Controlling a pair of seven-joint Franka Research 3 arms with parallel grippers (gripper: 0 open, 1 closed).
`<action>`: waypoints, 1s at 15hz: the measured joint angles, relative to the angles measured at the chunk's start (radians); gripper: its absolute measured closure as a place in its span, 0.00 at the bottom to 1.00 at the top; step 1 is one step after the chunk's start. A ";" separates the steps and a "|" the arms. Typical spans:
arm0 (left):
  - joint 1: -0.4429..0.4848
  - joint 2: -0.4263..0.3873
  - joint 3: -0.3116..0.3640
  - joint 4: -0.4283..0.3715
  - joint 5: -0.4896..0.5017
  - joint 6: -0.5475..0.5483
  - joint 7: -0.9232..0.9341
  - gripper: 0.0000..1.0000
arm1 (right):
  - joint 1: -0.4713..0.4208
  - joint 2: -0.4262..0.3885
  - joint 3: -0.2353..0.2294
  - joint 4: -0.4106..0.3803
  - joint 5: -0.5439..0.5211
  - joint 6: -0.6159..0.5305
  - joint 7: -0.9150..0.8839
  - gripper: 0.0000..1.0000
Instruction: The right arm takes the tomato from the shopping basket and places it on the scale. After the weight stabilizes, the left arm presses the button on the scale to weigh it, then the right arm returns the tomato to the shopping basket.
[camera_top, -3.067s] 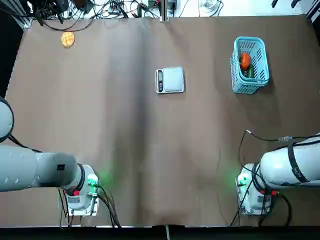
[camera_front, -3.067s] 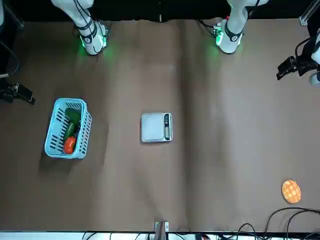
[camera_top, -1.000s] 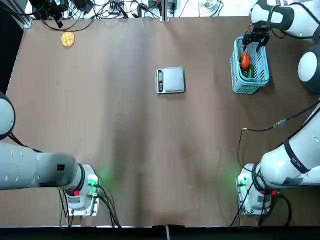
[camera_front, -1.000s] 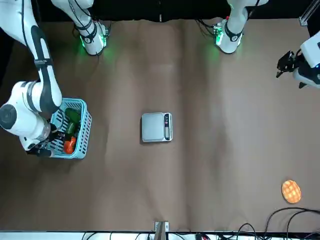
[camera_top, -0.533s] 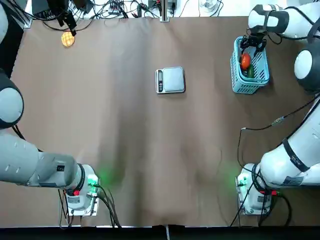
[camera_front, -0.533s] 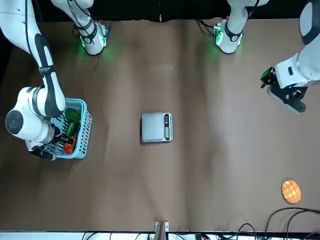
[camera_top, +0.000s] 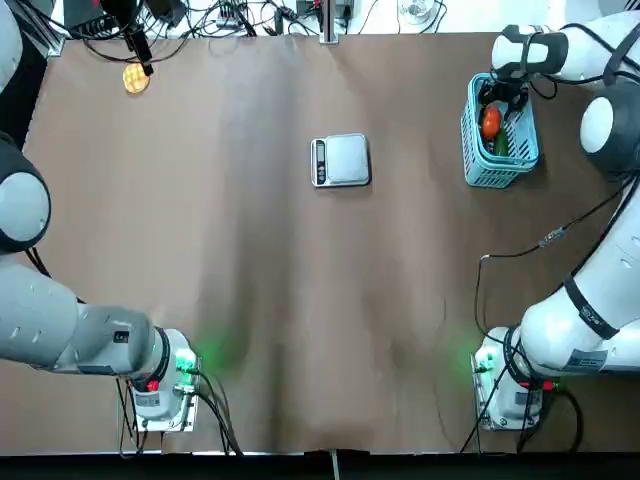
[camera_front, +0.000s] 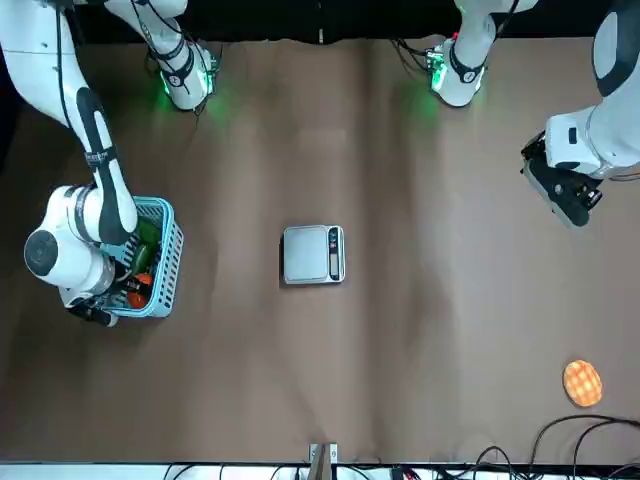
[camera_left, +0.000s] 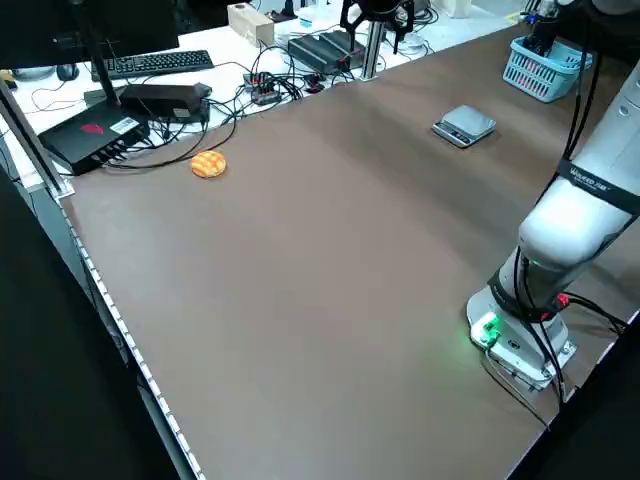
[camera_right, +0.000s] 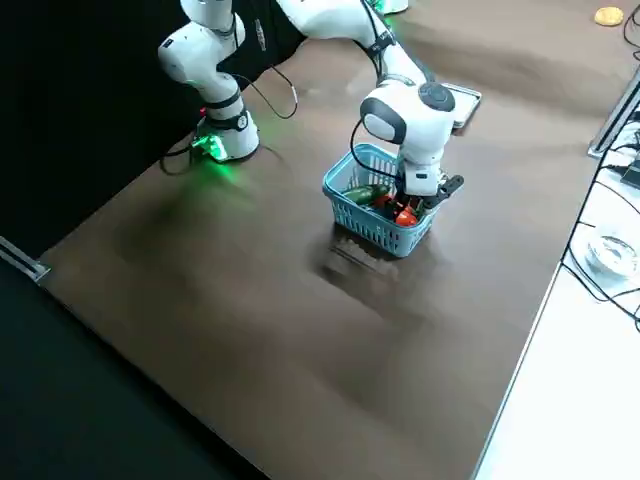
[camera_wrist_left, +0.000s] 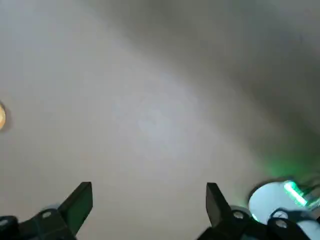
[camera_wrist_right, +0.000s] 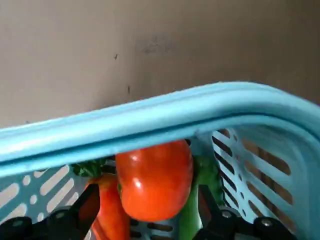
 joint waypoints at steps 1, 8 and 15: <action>0.000 0.002 0.000 0.000 0.000 0.002 0.052 0.00 | -0.001 0.004 -0.001 0.000 0.000 0.004 0.000 0.12; -0.003 0.029 -0.035 0.002 0.000 0.077 0.405 0.00 | -0.001 0.023 -0.002 0.000 -0.006 0.006 0.000 0.13; -0.004 0.078 -0.057 0.004 -0.035 0.131 0.765 0.00 | -0.001 0.022 -0.004 0.001 -0.009 0.006 0.001 0.37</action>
